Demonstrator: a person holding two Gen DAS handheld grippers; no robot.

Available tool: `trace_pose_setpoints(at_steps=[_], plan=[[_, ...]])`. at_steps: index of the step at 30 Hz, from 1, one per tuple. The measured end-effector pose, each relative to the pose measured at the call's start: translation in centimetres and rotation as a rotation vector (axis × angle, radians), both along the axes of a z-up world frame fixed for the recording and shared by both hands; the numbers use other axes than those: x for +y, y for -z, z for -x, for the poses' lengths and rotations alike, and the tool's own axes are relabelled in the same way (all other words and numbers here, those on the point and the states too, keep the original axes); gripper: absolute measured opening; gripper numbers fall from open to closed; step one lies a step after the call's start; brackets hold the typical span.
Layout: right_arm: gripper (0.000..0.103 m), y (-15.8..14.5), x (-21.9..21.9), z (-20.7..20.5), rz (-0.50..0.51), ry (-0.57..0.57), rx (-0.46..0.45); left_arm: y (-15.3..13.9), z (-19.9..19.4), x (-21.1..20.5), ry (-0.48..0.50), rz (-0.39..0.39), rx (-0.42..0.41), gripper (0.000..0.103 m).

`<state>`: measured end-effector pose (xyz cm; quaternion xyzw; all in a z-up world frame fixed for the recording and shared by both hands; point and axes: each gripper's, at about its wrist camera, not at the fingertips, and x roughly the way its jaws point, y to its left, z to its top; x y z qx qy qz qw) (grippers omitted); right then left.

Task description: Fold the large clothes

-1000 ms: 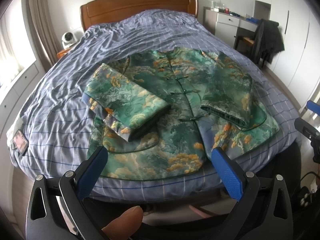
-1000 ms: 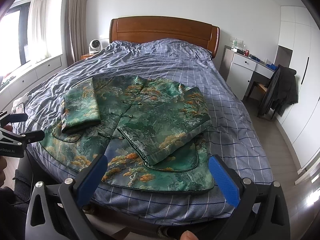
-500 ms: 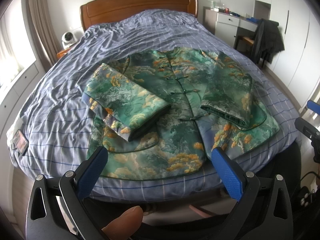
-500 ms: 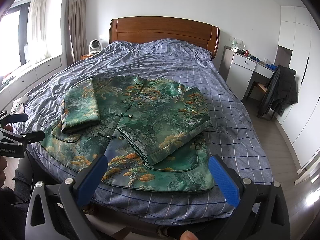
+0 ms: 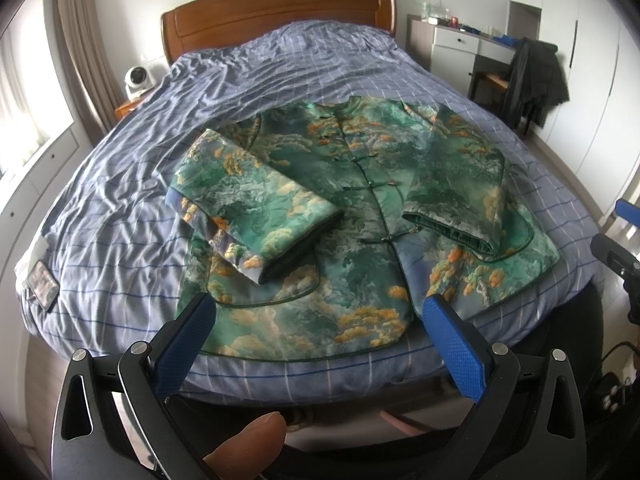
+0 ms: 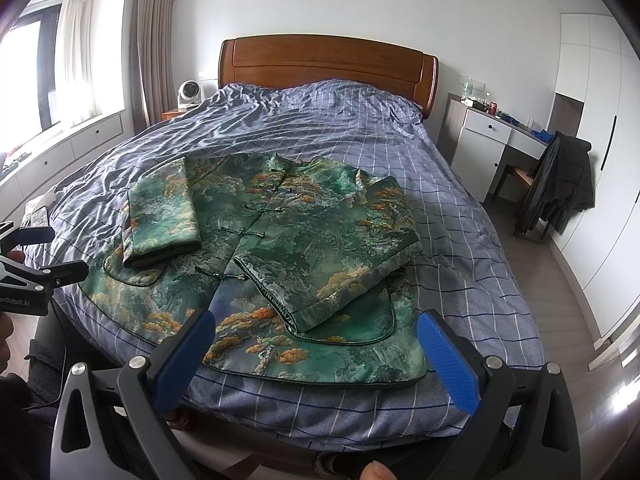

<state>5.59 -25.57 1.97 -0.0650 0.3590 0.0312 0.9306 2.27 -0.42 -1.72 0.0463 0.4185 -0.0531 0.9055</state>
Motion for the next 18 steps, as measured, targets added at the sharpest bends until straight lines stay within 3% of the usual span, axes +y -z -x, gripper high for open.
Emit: trace_pose_setpoints(at_steps=[18], plan=[[0.103, 0.1, -0.01, -0.04, 0.001, 0.0, 0.001, 0.11, 0.02, -0.04, 0.0, -0.001, 0.001, 0.103]])
